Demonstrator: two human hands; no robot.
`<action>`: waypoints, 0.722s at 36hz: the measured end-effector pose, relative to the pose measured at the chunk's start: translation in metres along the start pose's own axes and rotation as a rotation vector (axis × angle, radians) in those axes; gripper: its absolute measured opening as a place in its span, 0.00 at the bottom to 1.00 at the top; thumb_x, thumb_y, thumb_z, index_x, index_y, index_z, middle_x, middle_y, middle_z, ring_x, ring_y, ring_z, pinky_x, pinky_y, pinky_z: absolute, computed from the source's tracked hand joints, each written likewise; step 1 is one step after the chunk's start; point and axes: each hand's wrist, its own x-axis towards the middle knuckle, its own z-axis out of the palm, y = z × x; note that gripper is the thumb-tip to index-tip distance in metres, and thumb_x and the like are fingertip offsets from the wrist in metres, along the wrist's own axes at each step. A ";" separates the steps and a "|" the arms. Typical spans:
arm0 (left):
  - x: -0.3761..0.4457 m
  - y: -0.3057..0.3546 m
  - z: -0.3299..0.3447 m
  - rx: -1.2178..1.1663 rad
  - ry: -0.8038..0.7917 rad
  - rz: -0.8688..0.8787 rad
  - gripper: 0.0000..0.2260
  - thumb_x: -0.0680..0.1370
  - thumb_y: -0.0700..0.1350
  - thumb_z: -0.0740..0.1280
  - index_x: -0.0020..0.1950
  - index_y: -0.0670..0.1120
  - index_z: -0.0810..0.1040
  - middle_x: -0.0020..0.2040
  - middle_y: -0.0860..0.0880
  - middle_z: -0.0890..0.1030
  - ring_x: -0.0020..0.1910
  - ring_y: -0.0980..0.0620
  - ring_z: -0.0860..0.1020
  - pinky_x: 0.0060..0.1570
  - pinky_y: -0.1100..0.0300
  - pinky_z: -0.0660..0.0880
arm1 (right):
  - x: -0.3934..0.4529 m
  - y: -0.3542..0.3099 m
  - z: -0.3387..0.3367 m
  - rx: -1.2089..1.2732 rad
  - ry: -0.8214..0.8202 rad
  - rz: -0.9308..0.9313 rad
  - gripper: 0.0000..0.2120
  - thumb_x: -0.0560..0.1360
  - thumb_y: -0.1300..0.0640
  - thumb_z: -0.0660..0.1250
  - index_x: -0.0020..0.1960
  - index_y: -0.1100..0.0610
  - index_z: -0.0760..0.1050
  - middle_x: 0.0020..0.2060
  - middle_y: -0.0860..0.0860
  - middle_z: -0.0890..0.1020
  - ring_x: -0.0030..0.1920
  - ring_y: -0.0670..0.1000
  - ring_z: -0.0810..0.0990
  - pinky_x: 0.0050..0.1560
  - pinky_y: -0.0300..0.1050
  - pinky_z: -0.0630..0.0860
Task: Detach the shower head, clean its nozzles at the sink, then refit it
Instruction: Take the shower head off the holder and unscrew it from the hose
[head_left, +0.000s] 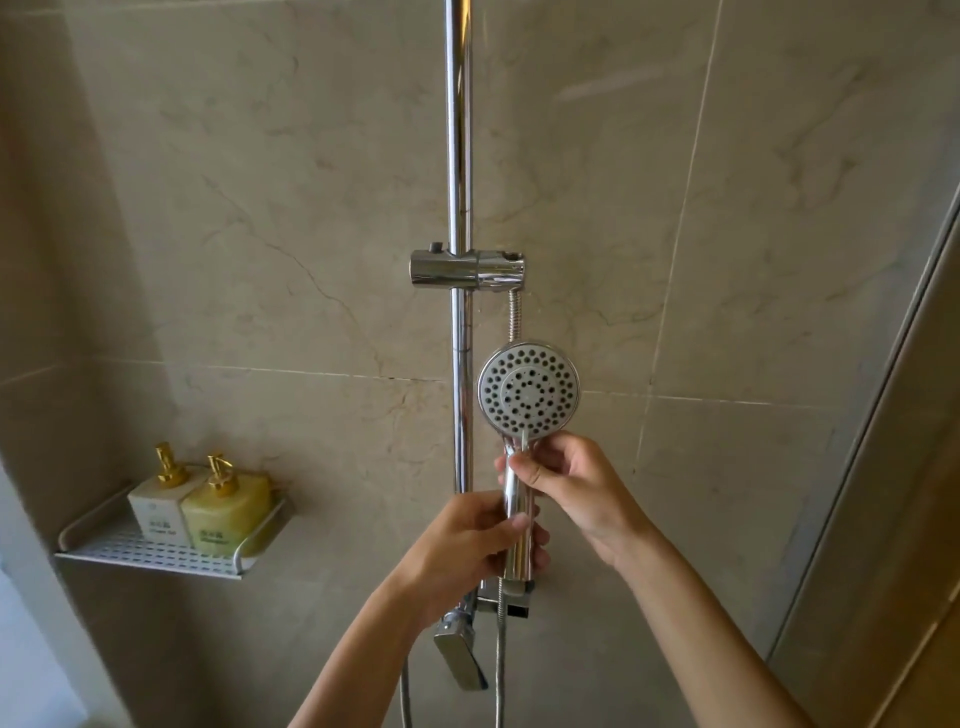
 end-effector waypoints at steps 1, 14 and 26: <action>0.001 -0.002 0.003 0.004 0.010 0.004 0.09 0.80 0.38 0.64 0.56 0.33 0.75 0.48 0.36 0.80 0.47 0.38 0.81 0.58 0.36 0.75 | -0.003 0.001 -0.002 0.006 -0.011 0.006 0.17 0.71 0.53 0.77 0.56 0.57 0.79 0.50 0.55 0.87 0.54 0.56 0.86 0.57 0.53 0.80; 0.012 -0.031 0.044 -0.075 -0.006 -0.069 0.16 0.77 0.41 0.69 0.57 0.29 0.75 0.46 0.37 0.81 0.45 0.39 0.82 0.54 0.39 0.74 | -0.042 0.020 -0.038 0.038 0.030 0.070 0.17 0.73 0.59 0.75 0.60 0.55 0.78 0.54 0.52 0.87 0.56 0.52 0.85 0.60 0.51 0.79; 0.026 -0.082 0.058 -0.121 -0.085 -0.245 0.16 0.74 0.40 0.72 0.53 0.28 0.78 0.45 0.34 0.83 0.42 0.38 0.82 0.44 0.47 0.79 | -0.086 0.048 -0.047 0.059 0.296 0.204 0.14 0.75 0.66 0.72 0.59 0.58 0.77 0.53 0.52 0.87 0.53 0.56 0.86 0.54 0.53 0.83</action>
